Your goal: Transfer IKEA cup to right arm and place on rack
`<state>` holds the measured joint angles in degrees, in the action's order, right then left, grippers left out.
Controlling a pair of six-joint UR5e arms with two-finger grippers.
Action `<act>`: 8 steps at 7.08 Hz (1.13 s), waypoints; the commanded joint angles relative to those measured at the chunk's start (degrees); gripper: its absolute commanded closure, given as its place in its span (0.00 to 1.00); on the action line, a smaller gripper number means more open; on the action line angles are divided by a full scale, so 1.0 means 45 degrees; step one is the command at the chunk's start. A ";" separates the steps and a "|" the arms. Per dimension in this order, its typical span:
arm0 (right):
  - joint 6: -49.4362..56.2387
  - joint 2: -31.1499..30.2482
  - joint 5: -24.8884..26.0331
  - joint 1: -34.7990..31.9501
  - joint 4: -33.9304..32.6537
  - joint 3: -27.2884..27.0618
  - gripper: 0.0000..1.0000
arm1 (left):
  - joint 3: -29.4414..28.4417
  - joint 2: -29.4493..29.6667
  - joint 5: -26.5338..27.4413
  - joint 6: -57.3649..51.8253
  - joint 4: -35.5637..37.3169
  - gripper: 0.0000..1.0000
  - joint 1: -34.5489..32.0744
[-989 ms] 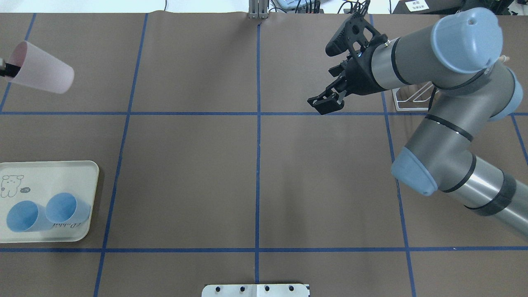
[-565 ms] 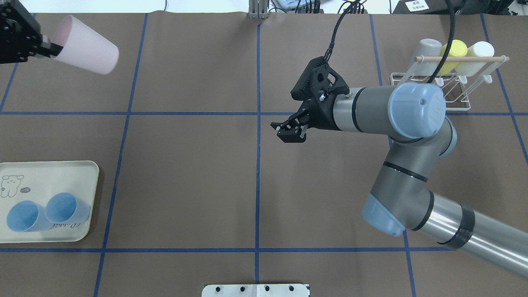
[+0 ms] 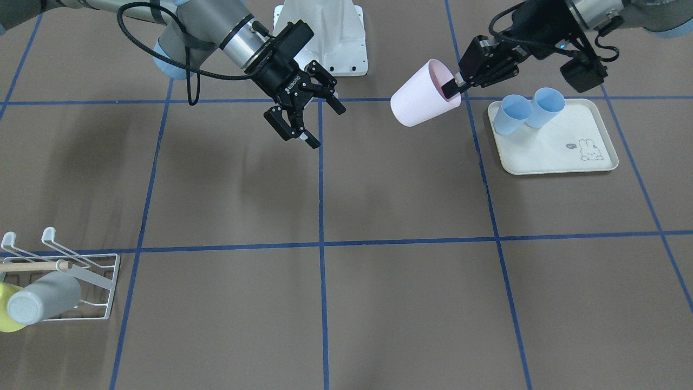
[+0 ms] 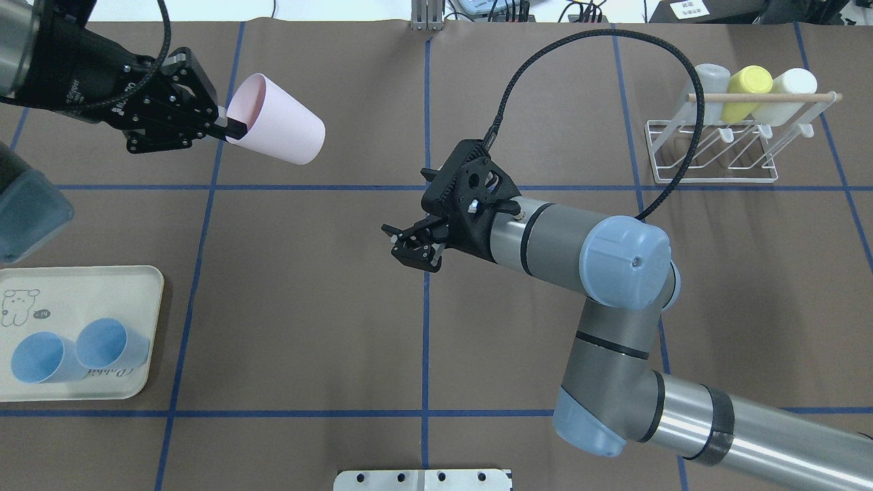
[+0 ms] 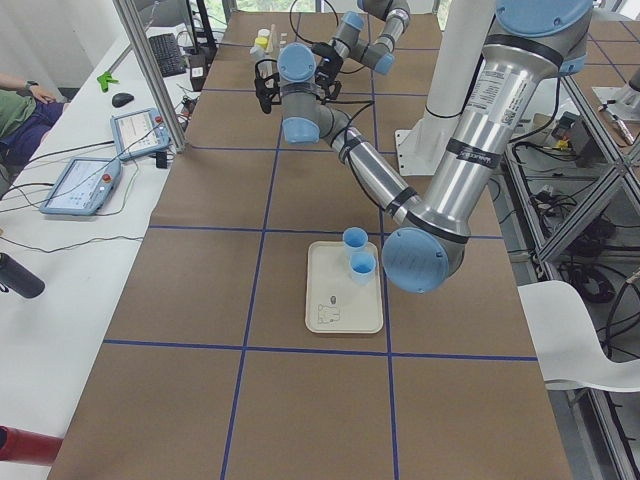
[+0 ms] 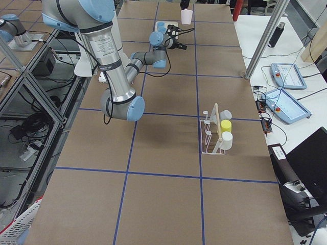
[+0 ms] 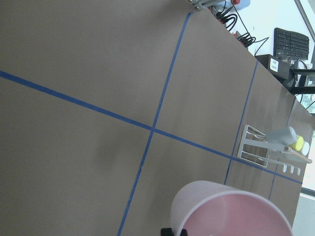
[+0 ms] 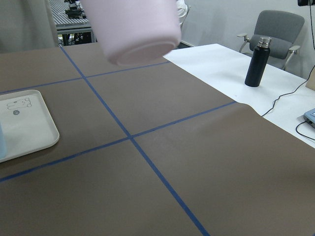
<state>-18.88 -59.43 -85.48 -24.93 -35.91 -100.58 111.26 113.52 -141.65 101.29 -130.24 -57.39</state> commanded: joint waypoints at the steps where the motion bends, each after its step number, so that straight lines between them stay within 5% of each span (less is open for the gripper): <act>1: 0.0095 0.0022 0.0206 0.0169 0.0637 0.0163 0.01 | -0.0018 0.0262 0.0593 0.0049 -0.0024 1.00 0.0814; 8: 0.0992 0.0608 0.0733 0.0267 0.0637 0.0124 0.01 | -0.0428 0.0810 0.1028 -0.0360 0.0055 1.00 0.1834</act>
<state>-15.42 -57.02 -82.22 -23.70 -33.08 -100.01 109.41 117.16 -137.04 100.38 -130.02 -49.56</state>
